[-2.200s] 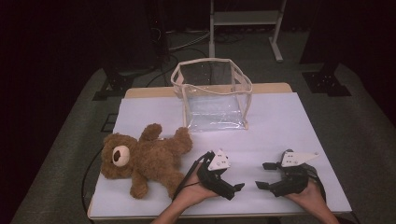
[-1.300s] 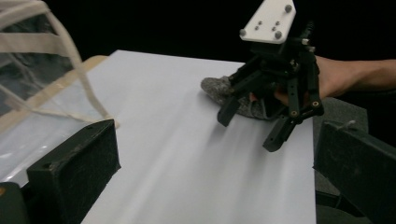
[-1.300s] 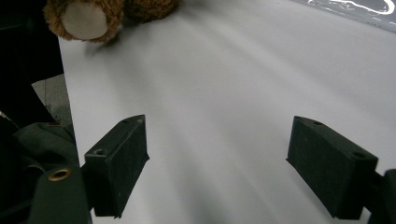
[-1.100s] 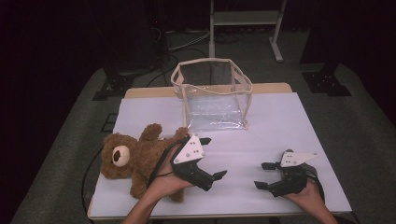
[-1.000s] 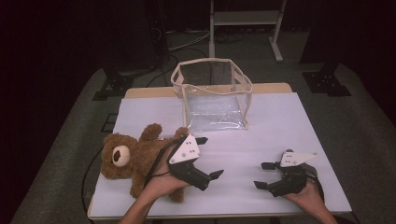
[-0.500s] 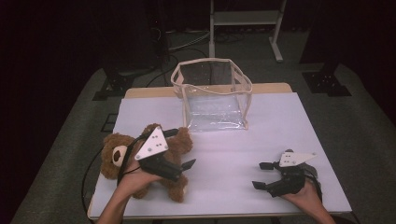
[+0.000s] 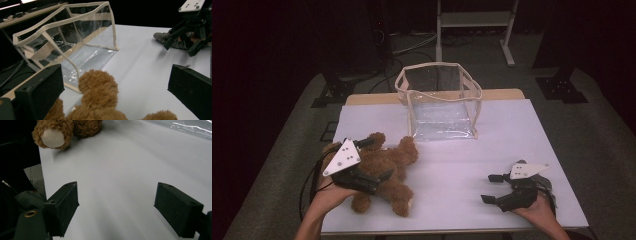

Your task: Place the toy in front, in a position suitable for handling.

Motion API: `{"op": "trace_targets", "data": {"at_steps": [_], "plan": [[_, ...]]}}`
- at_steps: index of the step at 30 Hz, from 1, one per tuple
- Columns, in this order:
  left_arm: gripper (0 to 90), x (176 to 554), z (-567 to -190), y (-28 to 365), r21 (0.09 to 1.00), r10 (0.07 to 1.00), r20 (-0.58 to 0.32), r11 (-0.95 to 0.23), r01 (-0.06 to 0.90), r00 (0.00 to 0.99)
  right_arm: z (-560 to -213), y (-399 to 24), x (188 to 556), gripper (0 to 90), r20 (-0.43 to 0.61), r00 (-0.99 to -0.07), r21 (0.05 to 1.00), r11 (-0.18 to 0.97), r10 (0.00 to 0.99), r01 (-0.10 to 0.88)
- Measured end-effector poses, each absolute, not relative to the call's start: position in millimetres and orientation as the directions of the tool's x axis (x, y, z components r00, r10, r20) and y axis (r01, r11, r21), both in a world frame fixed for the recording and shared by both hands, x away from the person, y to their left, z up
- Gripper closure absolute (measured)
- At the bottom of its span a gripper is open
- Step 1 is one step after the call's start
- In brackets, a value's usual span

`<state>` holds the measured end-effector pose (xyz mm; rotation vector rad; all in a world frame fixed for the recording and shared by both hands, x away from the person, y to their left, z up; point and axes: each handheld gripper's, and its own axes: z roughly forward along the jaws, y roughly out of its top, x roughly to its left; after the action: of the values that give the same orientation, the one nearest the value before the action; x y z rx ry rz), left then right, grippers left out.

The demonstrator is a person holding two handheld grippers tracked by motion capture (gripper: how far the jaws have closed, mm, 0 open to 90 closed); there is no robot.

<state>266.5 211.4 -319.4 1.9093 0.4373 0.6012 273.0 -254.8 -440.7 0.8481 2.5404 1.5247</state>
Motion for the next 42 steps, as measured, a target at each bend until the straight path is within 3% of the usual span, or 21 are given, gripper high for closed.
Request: {"op": "trace_targets", "data": {"at_steps": [38, 40, 42], "plan": [[0.1, 277, -389, 319, 0.908, 0.698, 0.237, -0.407, 0.102, 0.675, -437, -241, 273, 17.8, 0.233, -0.871, 0.838, 0.365, 0.433, 0.405], [5.5, 279, -394, 324, 0.908, 0.701, 0.233, -0.405, 0.106, 0.674, -436, -236, 273, 17.9, 0.236, -0.875, 0.837, 0.369, 0.423, 0.404], [5.4, 281, -397, 327, 0.908, 0.707, 0.222, -0.400, 0.121, 0.672, -435, -232, 274, 17.8, 0.244, -0.878, 0.836, 0.370, 0.411, 0.406]]}}
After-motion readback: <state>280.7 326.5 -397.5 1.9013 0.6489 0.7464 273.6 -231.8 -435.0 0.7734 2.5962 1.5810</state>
